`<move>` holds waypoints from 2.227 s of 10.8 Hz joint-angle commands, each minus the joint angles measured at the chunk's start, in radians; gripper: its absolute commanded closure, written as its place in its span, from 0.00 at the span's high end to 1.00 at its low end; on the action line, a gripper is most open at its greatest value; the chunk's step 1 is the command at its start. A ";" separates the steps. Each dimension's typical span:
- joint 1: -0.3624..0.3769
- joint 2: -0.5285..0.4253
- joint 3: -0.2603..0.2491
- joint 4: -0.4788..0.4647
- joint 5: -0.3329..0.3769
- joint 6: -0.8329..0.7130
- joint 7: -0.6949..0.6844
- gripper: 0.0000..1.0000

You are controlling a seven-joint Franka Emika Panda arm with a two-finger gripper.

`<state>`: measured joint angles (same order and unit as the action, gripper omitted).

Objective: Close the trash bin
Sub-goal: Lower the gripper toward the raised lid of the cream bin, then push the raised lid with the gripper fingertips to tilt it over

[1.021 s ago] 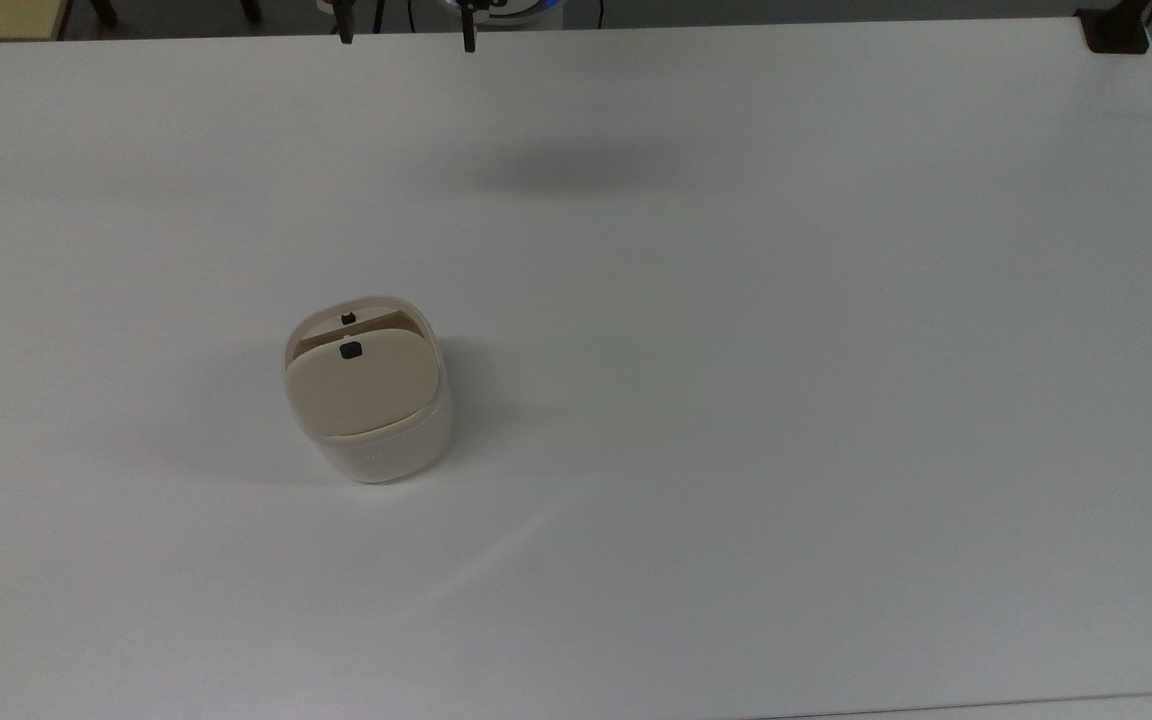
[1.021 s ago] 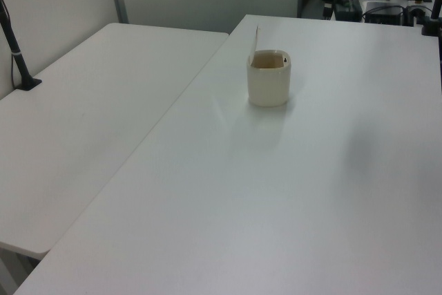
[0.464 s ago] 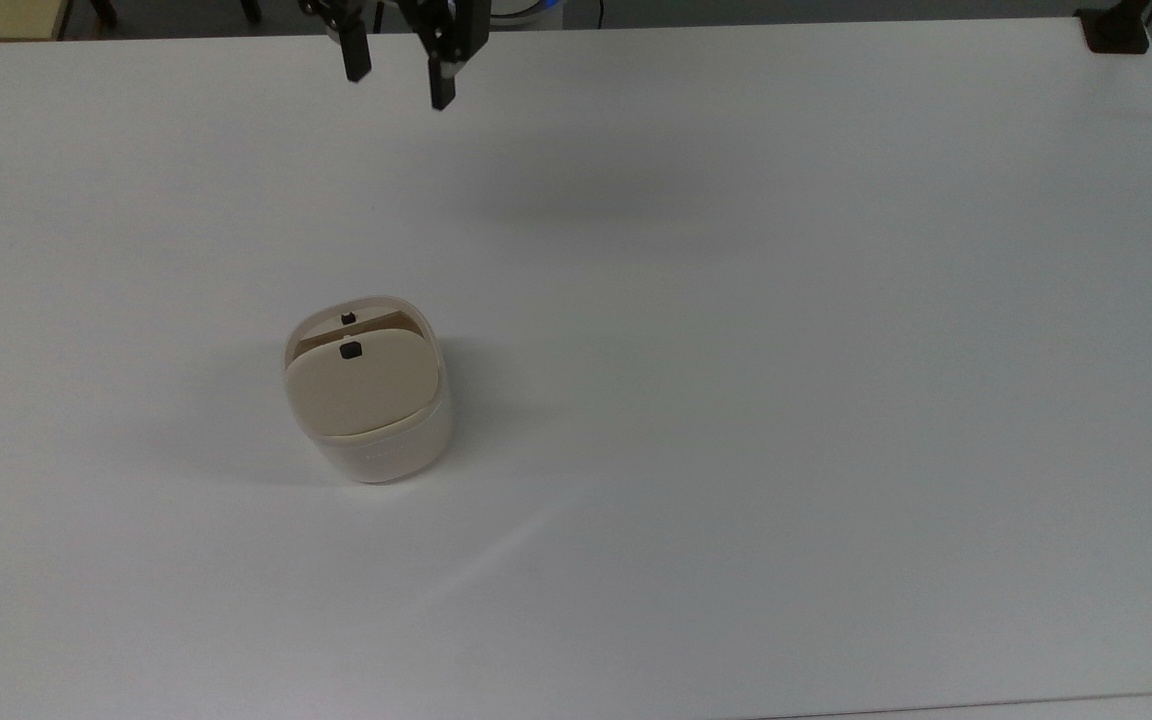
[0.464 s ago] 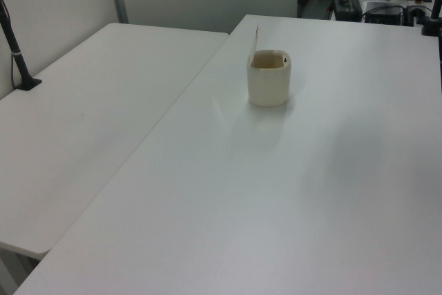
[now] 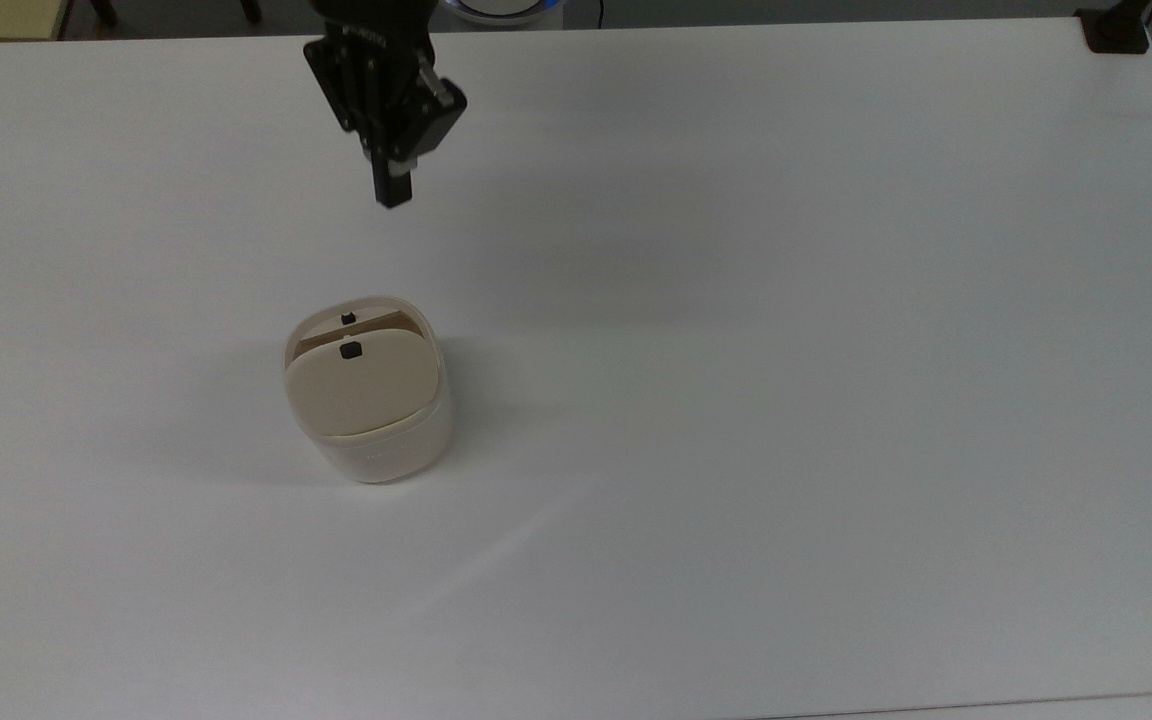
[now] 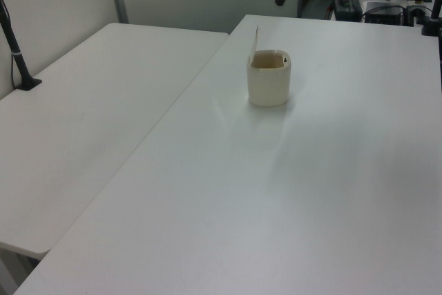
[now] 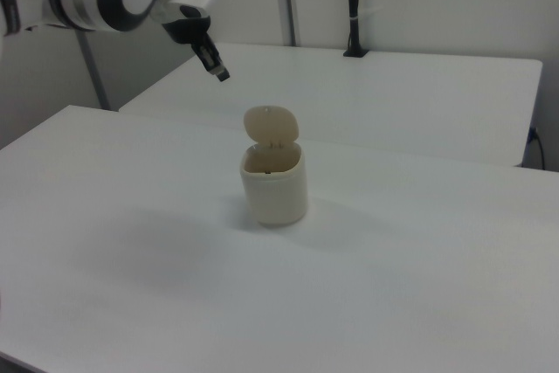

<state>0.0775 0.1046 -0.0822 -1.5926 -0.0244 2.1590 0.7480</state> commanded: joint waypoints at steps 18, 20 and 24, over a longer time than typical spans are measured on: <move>-0.047 0.219 -0.014 0.043 0.004 0.282 0.188 0.00; -0.051 0.210 -0.014 0.031 0.006 0.277 0.177 0.00; -0.058 0.191 -0.014 -0.007 0.003 0.266 0.134 0.00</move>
<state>0.0176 0.3189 -0.0903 -1.5603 -0.0246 2.4267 0.9298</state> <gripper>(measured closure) 0.991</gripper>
